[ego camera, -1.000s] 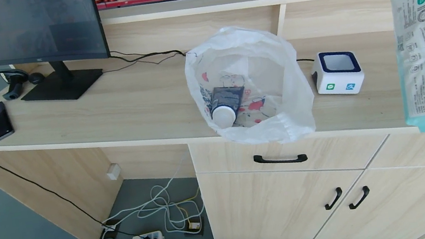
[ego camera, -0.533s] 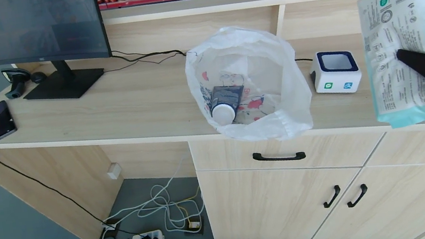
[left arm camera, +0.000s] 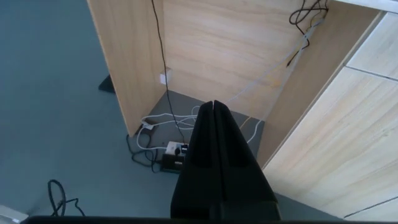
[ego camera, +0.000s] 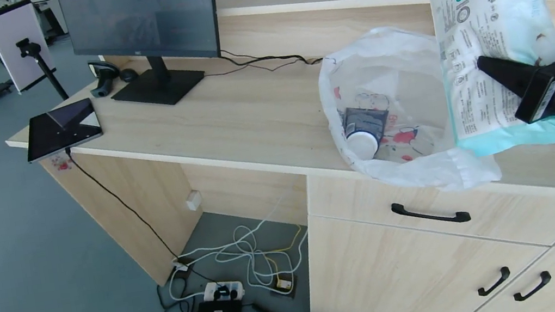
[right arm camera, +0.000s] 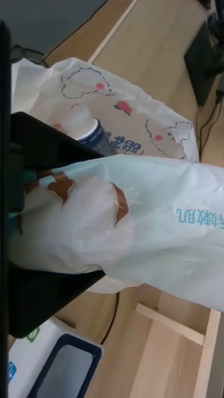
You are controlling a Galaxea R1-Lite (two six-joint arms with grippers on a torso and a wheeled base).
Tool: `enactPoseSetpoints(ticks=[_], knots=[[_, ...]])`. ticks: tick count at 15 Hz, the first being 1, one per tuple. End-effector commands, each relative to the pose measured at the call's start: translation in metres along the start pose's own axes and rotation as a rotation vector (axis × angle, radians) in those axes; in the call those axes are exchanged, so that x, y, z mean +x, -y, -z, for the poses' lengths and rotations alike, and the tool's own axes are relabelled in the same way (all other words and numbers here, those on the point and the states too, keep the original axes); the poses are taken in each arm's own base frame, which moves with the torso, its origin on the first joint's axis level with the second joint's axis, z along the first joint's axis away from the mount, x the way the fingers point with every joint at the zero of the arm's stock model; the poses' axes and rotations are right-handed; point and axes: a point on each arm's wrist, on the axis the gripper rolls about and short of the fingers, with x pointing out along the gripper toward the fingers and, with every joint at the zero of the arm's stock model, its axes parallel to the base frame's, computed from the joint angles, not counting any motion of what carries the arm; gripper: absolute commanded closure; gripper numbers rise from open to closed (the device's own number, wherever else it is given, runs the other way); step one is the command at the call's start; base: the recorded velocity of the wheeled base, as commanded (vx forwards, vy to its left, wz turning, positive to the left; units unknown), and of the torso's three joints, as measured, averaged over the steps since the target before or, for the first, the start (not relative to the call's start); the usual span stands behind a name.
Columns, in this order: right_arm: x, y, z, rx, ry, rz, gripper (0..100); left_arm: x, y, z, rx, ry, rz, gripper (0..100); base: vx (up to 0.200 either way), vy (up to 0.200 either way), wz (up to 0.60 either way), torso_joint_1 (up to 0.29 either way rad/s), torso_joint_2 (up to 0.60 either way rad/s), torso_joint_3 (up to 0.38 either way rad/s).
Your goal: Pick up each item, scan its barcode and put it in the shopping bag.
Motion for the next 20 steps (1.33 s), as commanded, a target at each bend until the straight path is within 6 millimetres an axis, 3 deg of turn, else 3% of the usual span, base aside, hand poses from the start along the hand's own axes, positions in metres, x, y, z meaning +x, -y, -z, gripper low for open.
enactPoseSetpoints(ticks=[1, 5, 9, 11, 17, 20], knots=[[-0.004, 0.001, -0.003, -0.022, 0.01, 0.014, 100, 0.0, 0.0, 0.0, 0.0, -0.001, -0.001, 100, 0.0, 0.0, 0.0, 0.0, 0.0, 0.0], [0.006, -0.002, 0.001, 0.036, -0.004, 0.001, 100, 0.0, 0.0, 0.0, 0.0, -0.001, -0.001, 100, 0.0, 0.0, 0.0, 0.0, 0.0, 0.0], [0.045, -0.008, 0.015, 0.185, 0.034, 0.006, 100, 0.0, 0.0, 0.0, 0.001, -0.001, -0.001, 100, 0.0, 0.0, 0.0, 0.0, 0.0, 0.0], [0.057, -0.011, 0.032, 0.237, 0.008, 0.008, 100, 0.0, 0.0, 0.0, 0.001, -0.001, -0.001, 100, 0.0, 0.0, 0.0, 0.0, 0.0, 0.0], [0.061, -0.016, 0.061, 0.311, -0.096, -0.002, 100, 0.0, 0.0, 0.0, 0.001, -0.001, -0.001, 100, 0.0, 0.0, 0.0, 0.0, 0.0, 0.0], [0.079, -0.018, 0.075, 0.315, -0.13, -0.04, 100, 0.0, 0.0, 0.0, 0.003, -0.001, -0.001, 100, 0.0, 0.0, 0.0, 0.0, 0.0, 0.0]])
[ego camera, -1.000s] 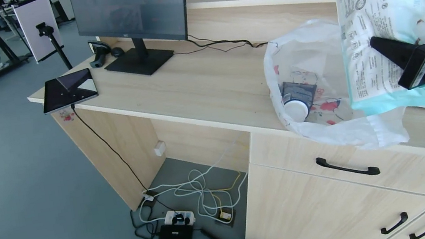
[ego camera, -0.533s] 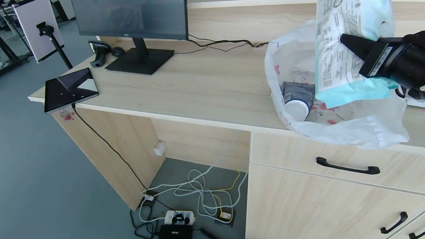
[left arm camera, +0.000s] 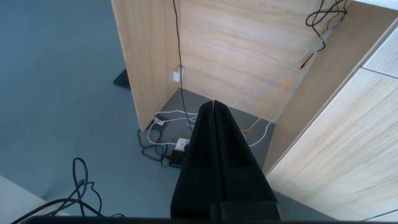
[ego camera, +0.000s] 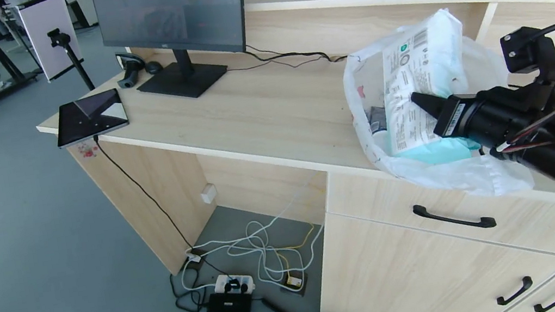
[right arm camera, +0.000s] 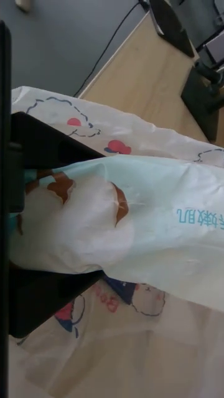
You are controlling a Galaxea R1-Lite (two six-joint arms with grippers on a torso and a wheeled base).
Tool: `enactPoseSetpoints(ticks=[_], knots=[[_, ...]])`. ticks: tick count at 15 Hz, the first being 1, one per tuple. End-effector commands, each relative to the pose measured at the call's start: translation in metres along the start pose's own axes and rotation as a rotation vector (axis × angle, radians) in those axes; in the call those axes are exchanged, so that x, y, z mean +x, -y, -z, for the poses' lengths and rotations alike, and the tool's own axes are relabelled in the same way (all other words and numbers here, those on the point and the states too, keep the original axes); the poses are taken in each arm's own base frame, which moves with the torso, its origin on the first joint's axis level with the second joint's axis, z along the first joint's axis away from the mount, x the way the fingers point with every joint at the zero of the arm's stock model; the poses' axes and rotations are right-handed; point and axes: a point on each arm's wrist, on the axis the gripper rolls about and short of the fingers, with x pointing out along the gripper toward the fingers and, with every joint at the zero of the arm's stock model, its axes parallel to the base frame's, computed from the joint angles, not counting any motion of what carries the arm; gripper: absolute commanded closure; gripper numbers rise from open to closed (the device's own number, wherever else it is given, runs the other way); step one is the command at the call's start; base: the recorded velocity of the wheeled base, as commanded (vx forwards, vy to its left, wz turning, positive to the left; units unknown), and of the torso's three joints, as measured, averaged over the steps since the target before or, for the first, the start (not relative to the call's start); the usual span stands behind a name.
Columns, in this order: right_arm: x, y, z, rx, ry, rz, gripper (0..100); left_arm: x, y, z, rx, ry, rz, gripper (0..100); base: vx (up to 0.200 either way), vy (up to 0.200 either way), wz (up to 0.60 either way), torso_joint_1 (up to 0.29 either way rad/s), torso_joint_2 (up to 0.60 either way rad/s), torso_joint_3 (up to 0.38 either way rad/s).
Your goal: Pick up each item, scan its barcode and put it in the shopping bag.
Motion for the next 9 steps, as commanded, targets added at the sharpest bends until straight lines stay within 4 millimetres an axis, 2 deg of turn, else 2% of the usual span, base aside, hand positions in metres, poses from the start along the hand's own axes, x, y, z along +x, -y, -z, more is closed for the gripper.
enactPoseSetpoints(ticks=[1, 6, 8, 9], knots=[[0.018, 0.004, 0.009, -0.003, -0.022, 0.011, 100, 0.0, 0.0, 0.0, 0.0, 0.0, 0.0, 100, 0.0, 0.0, 0.0, 0.0, 0.0, 0.0], [0.021, 0.009, 0.011, -0.003, -0.067, 0.033, 100, 0.0, 0.0, 0.0, 0.0, 0.0, 0.0, 100, 0.0, 0.0, 0.0, 0.0, 0.0, 0.0], [0.012, 0.006, -0.001, -0.006, -0.035, 0.027, 100, 0.0, 0.0, 0.0, 0.0, 0.0, 0.0, 100, 0.0, 0.0, 0.0, 0.0, 0.0, 0.0], [0.005, 0.005, 0.0, -0.006, -0.044, 0.023, 100, 0.0, 0.0, 0.0, 0.0, 0.0, 0.0, 100, 0.0, 0.0, 0.0, 0.0, 0.0, 0.0]])
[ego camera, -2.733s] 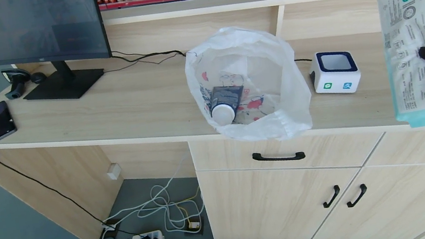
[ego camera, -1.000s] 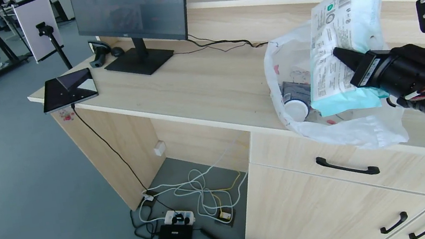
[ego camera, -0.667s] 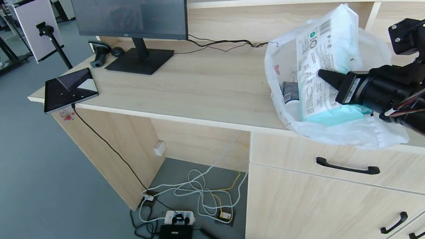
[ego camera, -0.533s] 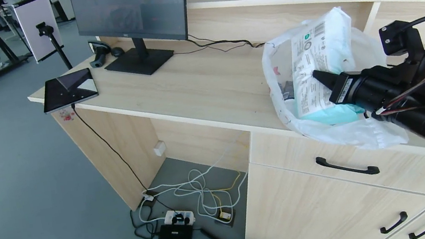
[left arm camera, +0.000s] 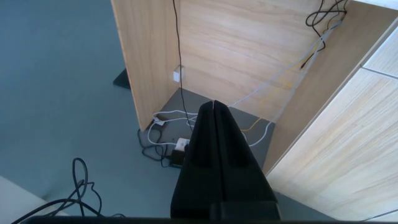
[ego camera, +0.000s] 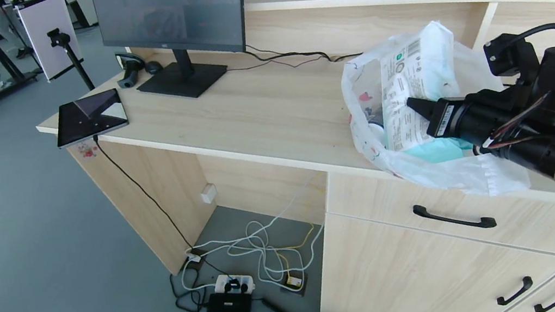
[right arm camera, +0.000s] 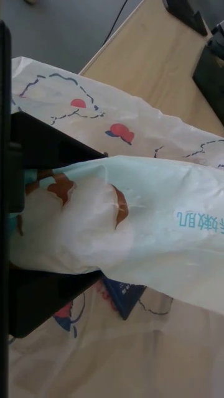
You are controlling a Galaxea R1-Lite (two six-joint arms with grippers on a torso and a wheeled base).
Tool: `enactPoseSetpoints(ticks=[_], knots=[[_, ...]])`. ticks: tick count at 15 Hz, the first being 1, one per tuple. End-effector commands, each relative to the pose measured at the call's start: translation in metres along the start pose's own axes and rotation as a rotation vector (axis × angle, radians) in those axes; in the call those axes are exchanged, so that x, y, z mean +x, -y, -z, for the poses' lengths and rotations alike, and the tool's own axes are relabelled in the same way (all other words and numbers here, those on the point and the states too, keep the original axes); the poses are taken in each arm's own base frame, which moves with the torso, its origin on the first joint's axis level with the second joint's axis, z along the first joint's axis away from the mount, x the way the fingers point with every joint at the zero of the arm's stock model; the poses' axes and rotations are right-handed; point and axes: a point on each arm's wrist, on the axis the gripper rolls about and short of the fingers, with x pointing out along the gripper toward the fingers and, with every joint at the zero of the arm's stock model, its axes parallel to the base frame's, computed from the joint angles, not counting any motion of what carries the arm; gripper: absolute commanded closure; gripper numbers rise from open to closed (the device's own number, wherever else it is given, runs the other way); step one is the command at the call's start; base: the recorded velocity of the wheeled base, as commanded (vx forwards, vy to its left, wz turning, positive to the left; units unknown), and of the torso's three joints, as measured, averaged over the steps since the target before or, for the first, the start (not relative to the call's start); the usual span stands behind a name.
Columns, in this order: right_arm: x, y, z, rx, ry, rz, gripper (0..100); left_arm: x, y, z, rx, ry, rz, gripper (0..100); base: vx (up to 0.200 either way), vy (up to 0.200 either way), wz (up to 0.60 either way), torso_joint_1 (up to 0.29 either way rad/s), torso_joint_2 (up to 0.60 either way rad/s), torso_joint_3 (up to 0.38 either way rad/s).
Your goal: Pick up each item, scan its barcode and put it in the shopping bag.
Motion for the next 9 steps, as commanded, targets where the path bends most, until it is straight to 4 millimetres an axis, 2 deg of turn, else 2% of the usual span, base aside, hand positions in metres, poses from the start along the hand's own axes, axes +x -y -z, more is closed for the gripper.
enactPoseSetpoints(ticks=[1, 3, 5, 7, 9], knots=[[-0.015, -0.005, -0.006, 0.0, 0.015, -0.02, 100, 0.0, 0.0, 0.0, 0.001, -0.001, 0.0, 100, 0.0, 0.0, 0.0, 0.0, 0.0, 0.0], [-0.025, -0.009, -0.006, -0.002, 0.008, -0.033, 100, 0.0, 0.0, 0.0, 0.001, -0.001, 0.0, 100, 0.0, 0.0, 0.0, 0.0, 0.0, 0.0], [-0.03, -0.006, 0.005, -0.003, -0.033, -0.026, 100, 0.0, 0.0, 0.0, 0.001, -0.001, 0.0, 100, 0.0, 0.0, 0.0, 0.0, 0.0, 0.0], [-0.021, -0.005, 0.015, -0.004, -0.065, -0.021, 100, 0.0, 0.0, 0.0, 0.001, -0.001, 0.0, 100, 0.0, 0.0, 0.0, 0.0, 0.0, 0.0], [-0.009, -0.004, 0.017, -0.004, -0.066, -0.016, 100, 0.0, 0.0, 0.0, 0.001, -0.001, 0.0, 100, 0.0, 0.0, 0.0, 0.0, 0.0, 0.0]])
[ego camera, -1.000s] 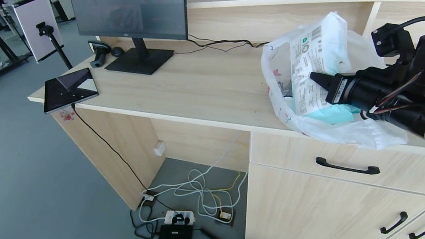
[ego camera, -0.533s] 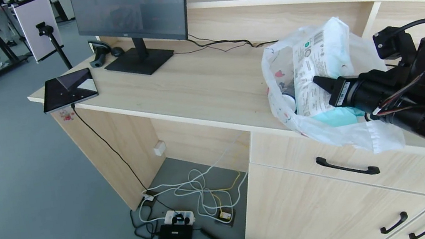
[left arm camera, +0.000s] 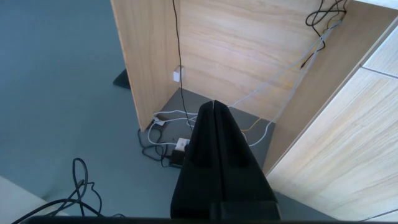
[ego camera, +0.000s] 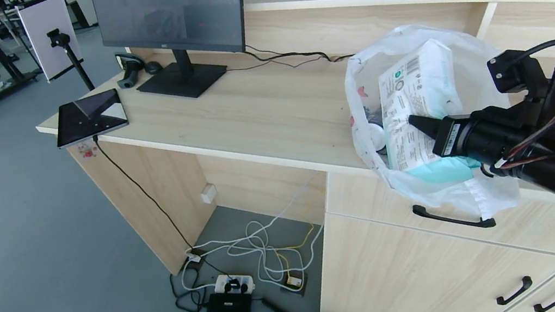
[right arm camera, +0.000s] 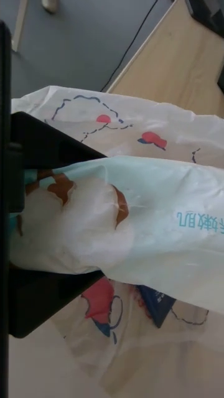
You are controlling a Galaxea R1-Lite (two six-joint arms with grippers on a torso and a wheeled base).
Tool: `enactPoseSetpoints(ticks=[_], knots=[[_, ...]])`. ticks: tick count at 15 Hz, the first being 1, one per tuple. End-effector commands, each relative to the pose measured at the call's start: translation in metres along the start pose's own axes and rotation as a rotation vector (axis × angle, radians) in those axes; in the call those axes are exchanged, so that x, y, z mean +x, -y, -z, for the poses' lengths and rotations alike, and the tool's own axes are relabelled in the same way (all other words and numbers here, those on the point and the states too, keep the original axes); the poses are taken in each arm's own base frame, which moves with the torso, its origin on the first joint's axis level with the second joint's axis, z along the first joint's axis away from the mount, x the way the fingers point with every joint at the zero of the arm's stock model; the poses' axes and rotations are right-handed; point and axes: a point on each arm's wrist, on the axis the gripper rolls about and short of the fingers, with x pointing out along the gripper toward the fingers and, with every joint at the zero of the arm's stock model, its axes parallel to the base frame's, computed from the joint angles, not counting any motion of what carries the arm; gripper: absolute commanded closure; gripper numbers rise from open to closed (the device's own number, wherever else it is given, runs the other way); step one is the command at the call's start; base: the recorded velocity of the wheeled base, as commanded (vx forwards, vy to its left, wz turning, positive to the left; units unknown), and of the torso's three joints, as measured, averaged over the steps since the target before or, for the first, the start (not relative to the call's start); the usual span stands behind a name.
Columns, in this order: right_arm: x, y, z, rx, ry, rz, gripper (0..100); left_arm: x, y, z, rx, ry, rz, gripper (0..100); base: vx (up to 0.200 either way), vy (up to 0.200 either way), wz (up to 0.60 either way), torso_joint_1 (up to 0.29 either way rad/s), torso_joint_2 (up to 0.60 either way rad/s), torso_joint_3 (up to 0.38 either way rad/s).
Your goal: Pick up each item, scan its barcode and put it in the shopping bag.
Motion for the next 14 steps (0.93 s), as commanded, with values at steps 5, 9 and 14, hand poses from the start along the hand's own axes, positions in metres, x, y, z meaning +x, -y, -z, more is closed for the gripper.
enactPoseSetpoints(ticks=[5, 9, 14], knots=[[0.027, 0.012, 0.011, 0.017, -0.024, 0.041, 100, 0.0, 0.0, 0.0, 0.0, 0.0, 0.0, 100, 0.0, 0.0, 0.0, 0.0, 0.0, 0.0], [0.026, 0.031, 0.016, 0.023, -0.041, 0.1, 100, 0.0, 0.0, 0.0, 0.0, 0.0, 0.0, 100, 0.0, 0.0, 0.0, 0.0, 0.0, 0.0], [0.026, 0.033, 0.018, 0.044, -0.044, 0.109, 0, 0.0, 0.0, 0.0, -0.002, 0.0, 0.0, 100, 0.0, 0.0, 0.0, 0.0, 0.0, 0.0]])
